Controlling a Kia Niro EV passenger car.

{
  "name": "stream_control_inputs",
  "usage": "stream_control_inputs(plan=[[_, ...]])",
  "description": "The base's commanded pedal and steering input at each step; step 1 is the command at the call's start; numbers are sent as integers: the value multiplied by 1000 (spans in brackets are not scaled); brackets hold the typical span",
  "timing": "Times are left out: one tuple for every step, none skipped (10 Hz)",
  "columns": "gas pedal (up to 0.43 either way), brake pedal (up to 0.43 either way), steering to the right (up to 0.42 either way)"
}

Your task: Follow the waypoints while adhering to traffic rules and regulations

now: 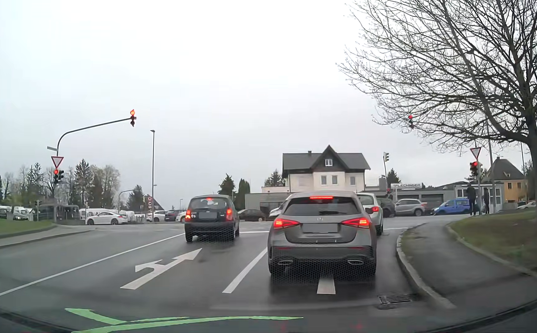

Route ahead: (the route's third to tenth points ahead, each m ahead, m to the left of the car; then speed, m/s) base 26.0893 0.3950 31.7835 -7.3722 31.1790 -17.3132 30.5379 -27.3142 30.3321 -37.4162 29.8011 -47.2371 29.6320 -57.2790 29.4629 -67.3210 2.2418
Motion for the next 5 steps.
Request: stream_control_inputs(plan=[[0,165,95],[0,177,105],[0,183,119],[0,195,130],[0,195,147]])
